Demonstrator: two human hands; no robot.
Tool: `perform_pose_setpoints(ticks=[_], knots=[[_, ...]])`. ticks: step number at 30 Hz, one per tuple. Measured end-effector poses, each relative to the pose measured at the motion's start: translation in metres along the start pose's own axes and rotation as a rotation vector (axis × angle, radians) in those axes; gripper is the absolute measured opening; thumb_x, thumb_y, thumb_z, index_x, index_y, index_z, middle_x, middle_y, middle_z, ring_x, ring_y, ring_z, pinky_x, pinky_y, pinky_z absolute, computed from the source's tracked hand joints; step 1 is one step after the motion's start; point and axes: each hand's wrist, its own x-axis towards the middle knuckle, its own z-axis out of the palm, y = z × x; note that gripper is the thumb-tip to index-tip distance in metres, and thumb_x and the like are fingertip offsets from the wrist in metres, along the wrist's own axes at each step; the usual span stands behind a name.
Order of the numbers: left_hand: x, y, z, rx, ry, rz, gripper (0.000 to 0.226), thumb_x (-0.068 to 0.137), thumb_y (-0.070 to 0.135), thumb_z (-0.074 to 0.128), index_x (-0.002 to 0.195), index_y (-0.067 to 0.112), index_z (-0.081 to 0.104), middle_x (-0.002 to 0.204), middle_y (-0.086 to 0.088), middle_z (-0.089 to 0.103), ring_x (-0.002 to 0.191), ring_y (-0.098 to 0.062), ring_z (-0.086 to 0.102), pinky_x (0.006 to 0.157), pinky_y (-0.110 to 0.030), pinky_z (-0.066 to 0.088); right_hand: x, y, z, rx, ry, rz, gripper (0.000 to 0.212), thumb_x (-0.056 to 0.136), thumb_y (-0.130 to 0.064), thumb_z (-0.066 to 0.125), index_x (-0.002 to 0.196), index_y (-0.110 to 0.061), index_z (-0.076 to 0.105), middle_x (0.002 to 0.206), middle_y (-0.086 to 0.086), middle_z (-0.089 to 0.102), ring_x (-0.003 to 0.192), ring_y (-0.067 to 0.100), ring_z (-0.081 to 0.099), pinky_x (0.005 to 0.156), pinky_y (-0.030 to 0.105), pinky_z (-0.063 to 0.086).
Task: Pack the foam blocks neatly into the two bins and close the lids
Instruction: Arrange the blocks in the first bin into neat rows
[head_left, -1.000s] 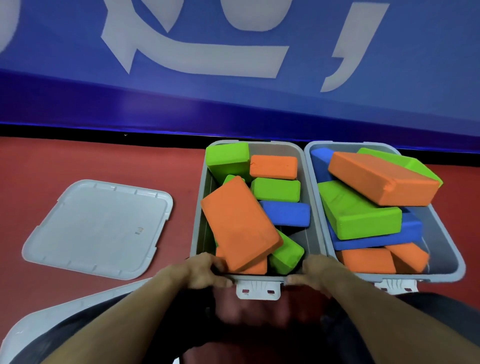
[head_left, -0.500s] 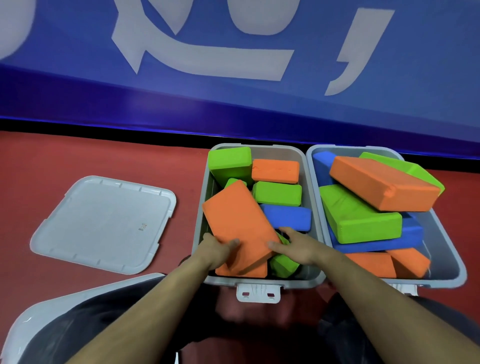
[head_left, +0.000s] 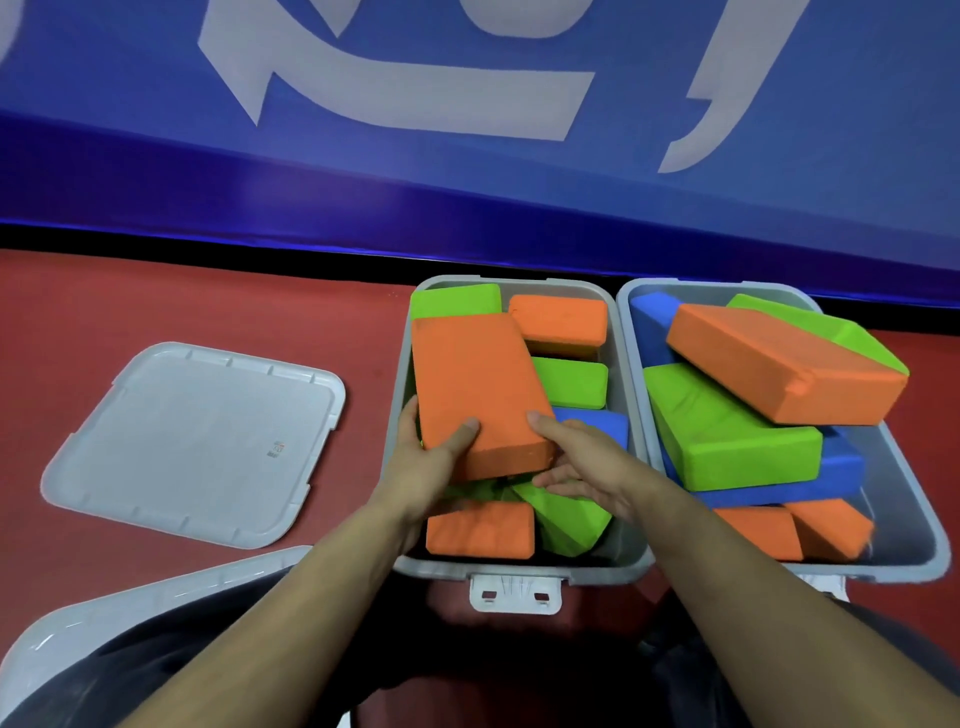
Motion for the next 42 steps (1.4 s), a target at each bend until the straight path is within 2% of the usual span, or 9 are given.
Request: perform_pose_setpoints(ticks=[6,9,14,20,24,27,31,38,42], knots=[[0.024,-0.002,-0.013,-0.203,0.075,0.100,0.077,0.086,0.026,0.079,0.146,0.033,0.030,0.128,0.007,0.062,0.109,-0.015,0.068,0.086,-0.039,0.060,0.014,-0.003,0.007,0.011,0.059,-0.161,0.037,0.093,-0.060,0.058,0.113,-0.029,0.062,0.114,-0.005,0.070,0.105,0.019,0.070,0.098,0.036,0.051],[0.041,-0.014,-0.027,-0.182,0.127,0.098,0.079,0.083,0.024,0.082,0.146,0.019,0.035,0.135,-0.001,0.060,0.113,-0.019,0.067,0.091,-0.043,0.059,0.029,0.017,-0.002,-0.286,0.210,-0.183,0.036,0.094,-0.057,0.059,0.105,-0.023,0.065,0.112,-0.001,0.069,0.107,0.019,0.066,0.099,0.039,0.050],[0.051,-0.038,-0.048,0.212,0.270,0.084,0.094,0.068,0.056,0.085,0.148,0.037,0.039,0.145,-0.002,0.043,0.116,-0.022,0.059,0.106,-0.046,0.048,0.044,0.072,-0.018,-0.902,0.067,-0.019,0.062,0.096,-0.028,0.066,0.151,-0.018,0.041,0.147,0.015,0.046,0.131,0.030,0.051,0.111,0.036,0.040],[0.046,-0.035,-0.049,0.397,0.331,0.168,0.083,0.086,0.041,0.074,0.153,0.015,0.032,0.134,-0.005,0.050,0.117,-0.022,0.055,0.105,-0.043,0.045,0.052,0.085,-0.019,-0.917,0.038,-0.015,0.078,0.092,-0.035,0.070,0.157,-0.027,0.030,0.153,0.012,0.033,0.137,0.030,0.043,0.117,0.036,0.033],[0.021,-0.050,-0.042,0.679,0.491,0.446,0.052,0.082,0.041,0.077,0.118,0.013,0.051,0.109,0.004,0.047,0.107,-0.021,0.052,0.092,-0.038,0.046,0.053,0.096,-0.021,-0.958,0.050,0.003,0.080,0.088,-0.046,0.073,0.155,-0.028,0.033,0.151,0.009,0.035,0.136,0.029,0.042,0.116,0.039,0.034],[0.013,-0.071,-0.034,0.969,0.178,0.646,0.030,0.088,0.039,0.071,0.106,0.021,0.055,0.103,0.006,0.050,0.097,-0.016,0.051,0.081,-0.032,0.044,0.053,0.099,-0.020,-0.962,0.110,-0.046,0.079,0.084,-0.052,0.075,0.150,-0.032,0.037,0.150,0.002,0.037,0.136,0.027,0.041,0.115,0.045,0.036],[0.031,-0.095,-0.028,1.366,-0.289,0.501,0.054,0.090,0.049,0.066,0.133,0.021,0.050,0.124,0.001,0.051,0.117,-0.022,0.048,0.104,-0.037,0.041,0.057,0.102,-0.015,-0.973,0.172,-0.125,0.072,0.081,-0.050,0.078,0.139,-0.026,0.042,0.145,-0.002,0.043,0.128,0.024,0.045,0.108,0.045,0.041],[0.072,-0.103,-0.029,1.472,-0.392,0.312,0.083,0.079,0.050,0.078,0.148,0.025,0.039,0.139,-0.001,0.048,0.132,-0.024,0.044,0.113,-0.039,0.037,0.071,0.105,-0.015,-0.973,0.164,-0.115,0.074,0.074,-0.046,0.086,0.122,-0.029,0.034,0.135,-0.003,0.050,0.115,0.023,0.052,0.096,0.043,0.047],[0.078,-0.108,-0.027,1.548,-0.386,0.335,0.087,0.077,0.053,0.078,0.148,0.023,0.037,0.140,-0.003,0.047,0.132,-0.025,0.044,0.113,-0.038,0.036,0.072,0.109,-0.012,-0.974,0.201,-0.130,0.069,0.075,-0.041,0.086,0.117,-0.029,0.032,0.134,-0.003,0.051,0.110,0.022,0.054,0.092,0.042,0.048]])
